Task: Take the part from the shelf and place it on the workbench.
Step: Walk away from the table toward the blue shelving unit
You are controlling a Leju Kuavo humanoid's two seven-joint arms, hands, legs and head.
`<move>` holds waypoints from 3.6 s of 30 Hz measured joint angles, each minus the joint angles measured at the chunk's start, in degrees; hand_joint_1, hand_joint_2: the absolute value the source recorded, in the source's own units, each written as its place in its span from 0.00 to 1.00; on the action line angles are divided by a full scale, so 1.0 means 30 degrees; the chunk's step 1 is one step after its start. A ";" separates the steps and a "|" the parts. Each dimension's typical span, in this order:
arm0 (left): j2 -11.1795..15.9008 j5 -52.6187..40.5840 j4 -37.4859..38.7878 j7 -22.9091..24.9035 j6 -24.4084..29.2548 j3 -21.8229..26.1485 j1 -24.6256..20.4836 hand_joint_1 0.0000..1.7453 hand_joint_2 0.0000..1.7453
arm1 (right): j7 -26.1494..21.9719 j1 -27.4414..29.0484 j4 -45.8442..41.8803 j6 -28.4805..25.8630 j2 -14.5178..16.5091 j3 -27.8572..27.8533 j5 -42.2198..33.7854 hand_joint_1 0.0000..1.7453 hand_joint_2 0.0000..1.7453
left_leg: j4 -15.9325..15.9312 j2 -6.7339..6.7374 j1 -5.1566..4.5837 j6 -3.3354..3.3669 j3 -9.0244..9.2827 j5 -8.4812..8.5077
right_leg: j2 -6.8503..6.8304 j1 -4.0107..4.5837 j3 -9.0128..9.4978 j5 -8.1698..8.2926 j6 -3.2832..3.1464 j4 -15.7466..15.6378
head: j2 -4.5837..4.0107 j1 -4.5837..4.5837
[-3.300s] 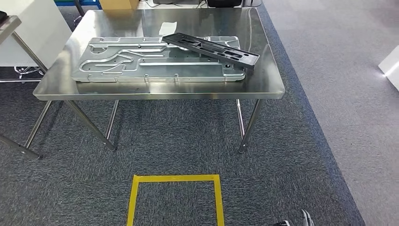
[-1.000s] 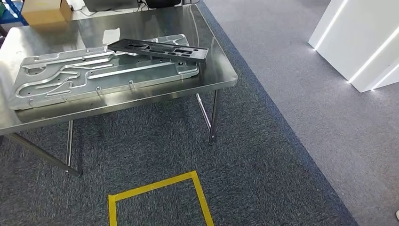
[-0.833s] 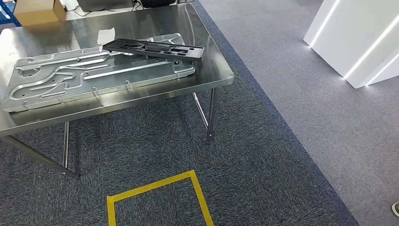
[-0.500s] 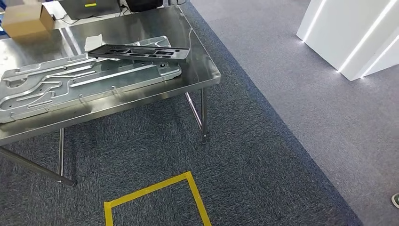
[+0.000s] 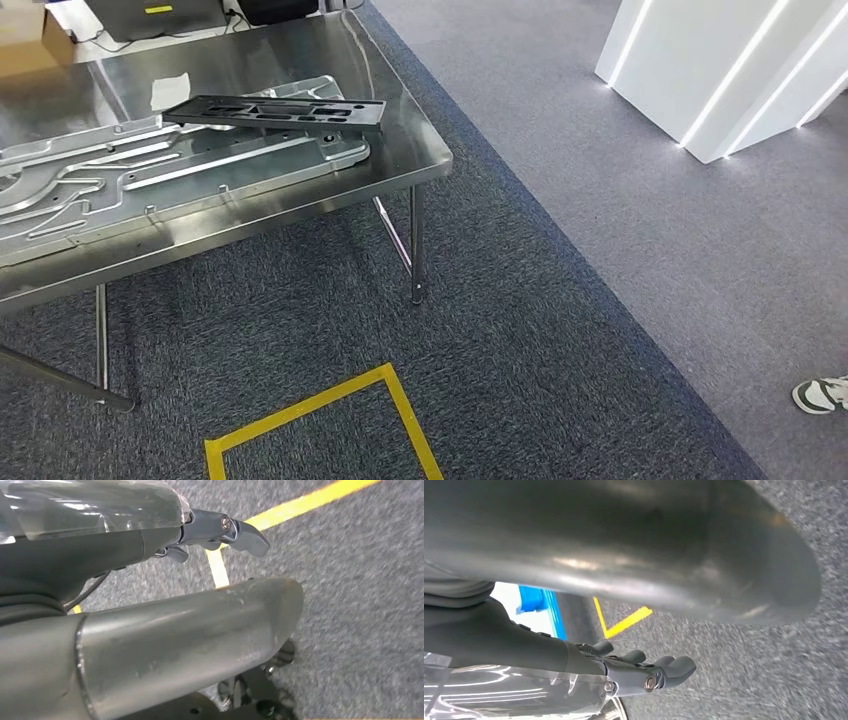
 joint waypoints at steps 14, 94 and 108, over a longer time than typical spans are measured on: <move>-0.0078 0.0188 0.0000 0.1080 0.0607 -0.0005 -0.0124 0.00 0.00 | 0.0242 -0.0020 0.0000 0.0365 -0.0159 -0.0007 0.0918 0.00 0.00 | 0.0548 0.0803 -0.0145 -0.0785 -0.0036 -0.0599 | -0.0800 -0.0072 0.0803 0.0696 -0.0481 -0.1340 | 0.0000 0.0092; -0.0089 -0.0428 0.0000 0.1454 0.0029 -0.0297 -0.0086 0.00 0.00 | 0.0421 -0.0074 0.0058 0.1417 -0.0259 0.0337 0.1822 0.00 0.00 | -0.0080 0.0196 -0.0106 0.0101 0.0092 0.0038 | -0.0249 -0.0032 -0.0728 -0.0616 0.0075 0.1382 | 0.0000 0.0025; -0.0098 -0.0510 0.0000 0.1510 -0.0087 -0.0299 -0.0153 0.00 0.00 | 0.0317 -0.0101 0.0066 0.1583 -0.0293 0.0341 0.2118 0.00 0.00 | 0.1083 0.0683 -0.0254 -0.0788 -0.0228 -0.0999 | -0.0749 0.0000 0.0676 0.0895 -0.0612 -0.1402 | 0.0000 0.0031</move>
